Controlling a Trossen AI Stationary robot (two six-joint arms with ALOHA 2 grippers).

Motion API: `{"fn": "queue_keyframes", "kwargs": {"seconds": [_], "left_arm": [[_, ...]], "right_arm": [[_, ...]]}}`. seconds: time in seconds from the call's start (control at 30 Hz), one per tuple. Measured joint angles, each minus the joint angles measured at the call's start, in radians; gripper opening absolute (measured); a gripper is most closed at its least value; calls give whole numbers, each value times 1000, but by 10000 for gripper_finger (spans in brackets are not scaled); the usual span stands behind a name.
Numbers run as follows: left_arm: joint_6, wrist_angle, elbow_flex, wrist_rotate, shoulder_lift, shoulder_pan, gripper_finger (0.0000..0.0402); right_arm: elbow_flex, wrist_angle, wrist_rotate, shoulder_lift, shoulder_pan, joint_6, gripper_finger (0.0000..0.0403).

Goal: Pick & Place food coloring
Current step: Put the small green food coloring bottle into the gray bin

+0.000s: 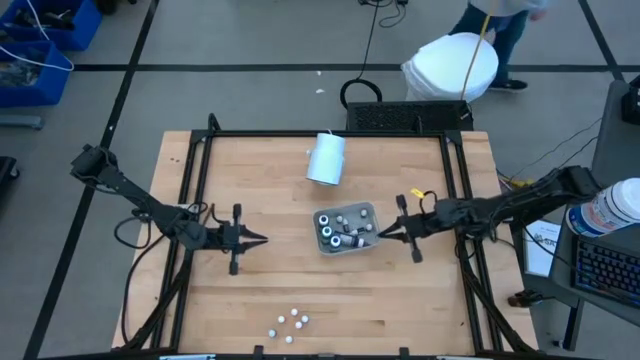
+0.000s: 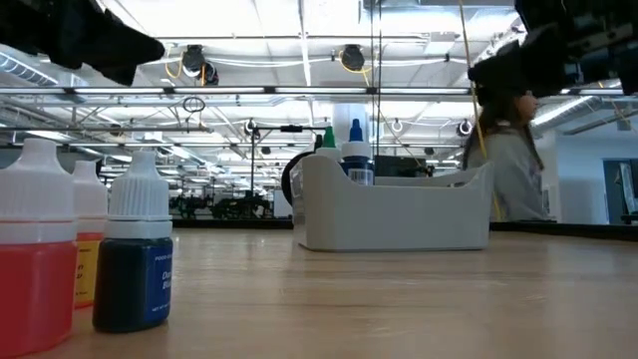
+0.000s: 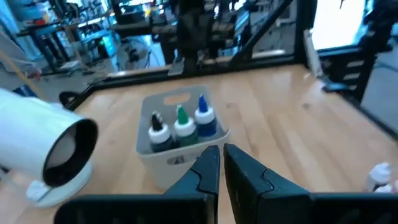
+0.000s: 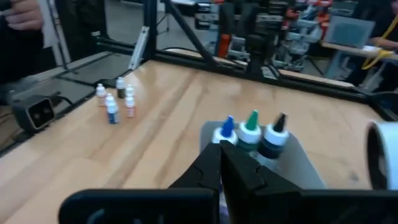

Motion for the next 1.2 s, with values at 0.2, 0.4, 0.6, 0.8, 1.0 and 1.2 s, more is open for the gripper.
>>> {"fn": "queue_keyframes", "kwargs": {"seconds": [0.2, 0.4, 0.6, 0.8, 1.0, 1.2], "left_arm": [[-67, -18, 6, 23, 0, 2, 31], [-201, -267, 212, 84, 118, -28, 30], [-538, -814, 623, 129, 476, -112, 30], [-872, -1292, 1073, 283, 861, -188, 31], [-907, -1398, 1366, 448, 1102, -243, 36], [-853, -1404, 1448, 408, 1173, -285, 105]], "right_arm": [[-107, 61, 1, -118, -32, -9, 1], [-159, 56, 2, -247, -66, -26, 1], [-163, 0, 1, -330, -73, -26, 1], [-163, -35, 0, -356, -73, -26, 1], [-163, -30, 0, -357, -73, -29, 1], [-163, -24, 0, -357, -73, -35, 1]]}}
